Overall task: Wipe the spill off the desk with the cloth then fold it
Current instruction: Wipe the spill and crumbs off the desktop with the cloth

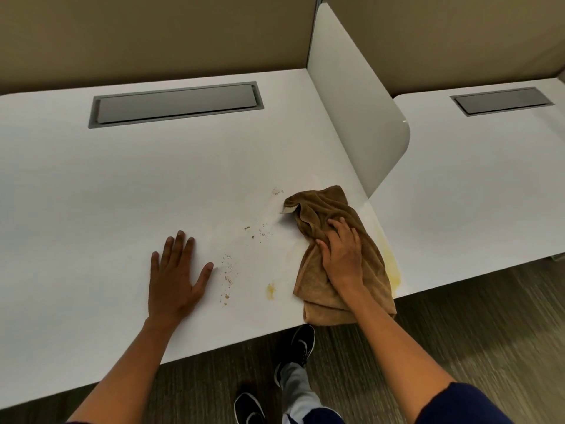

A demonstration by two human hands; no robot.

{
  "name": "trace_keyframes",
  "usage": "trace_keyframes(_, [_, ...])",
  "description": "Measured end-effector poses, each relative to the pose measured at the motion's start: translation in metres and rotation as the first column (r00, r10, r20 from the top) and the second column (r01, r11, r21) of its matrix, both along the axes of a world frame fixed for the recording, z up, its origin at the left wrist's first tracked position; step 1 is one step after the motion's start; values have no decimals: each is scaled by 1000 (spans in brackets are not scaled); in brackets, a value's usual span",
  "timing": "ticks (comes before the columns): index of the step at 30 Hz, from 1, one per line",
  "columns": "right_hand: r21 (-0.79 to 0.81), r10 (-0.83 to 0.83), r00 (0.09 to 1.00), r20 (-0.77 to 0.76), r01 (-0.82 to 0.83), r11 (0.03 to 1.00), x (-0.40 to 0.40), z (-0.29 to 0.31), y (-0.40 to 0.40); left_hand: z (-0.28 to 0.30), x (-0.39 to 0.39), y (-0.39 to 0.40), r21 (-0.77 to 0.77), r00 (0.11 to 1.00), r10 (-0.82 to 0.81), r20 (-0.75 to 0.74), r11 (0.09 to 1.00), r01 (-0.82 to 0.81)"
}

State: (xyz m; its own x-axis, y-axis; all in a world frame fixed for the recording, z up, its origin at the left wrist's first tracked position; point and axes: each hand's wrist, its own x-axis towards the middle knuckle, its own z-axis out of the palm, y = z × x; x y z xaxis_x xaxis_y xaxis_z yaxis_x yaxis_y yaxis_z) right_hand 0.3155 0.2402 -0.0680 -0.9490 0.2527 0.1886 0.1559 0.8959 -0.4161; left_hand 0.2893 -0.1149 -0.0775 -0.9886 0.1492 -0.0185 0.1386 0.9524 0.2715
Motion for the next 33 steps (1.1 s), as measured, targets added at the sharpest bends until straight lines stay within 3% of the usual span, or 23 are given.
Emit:
trace_keyframes(12, [-104, 164, 968, 190, -146, 984, 43, 3, -71, -1, 2, -3, 4, 1000, -16, -8, 1000, 16])
trace_keyframes(15, [-121, 205, 961, 188, -185, 975, 58, 5, -84, -2, 1, -3, 5, 1000, -21, -15, 1000, 21])
trace_keyframes(18, [-102, 201, 975, 92, -191, 976, 69, 5, -95, -1, 1, -3, -3, 999, -29, -27, 1000, 29])
trace_keyframes(21, [-19, 222, 973, 65, -222, 975, 73, 4, -97, -1, 2, -3, -4, 999, -27, -29, 1000, 27])
trace_keyframes(25, [123, 132, 987, 94, -143, 982, 66, 4, -90, 0, 2, -3, 3, 999, -25, -28, 1000, 25])
trace_keyframes(33, [178, -41, 993, 111, 20, 984, 28, 6, -53, 1, 2, -1, 8, 1000, -17, -12, 1000, 17])
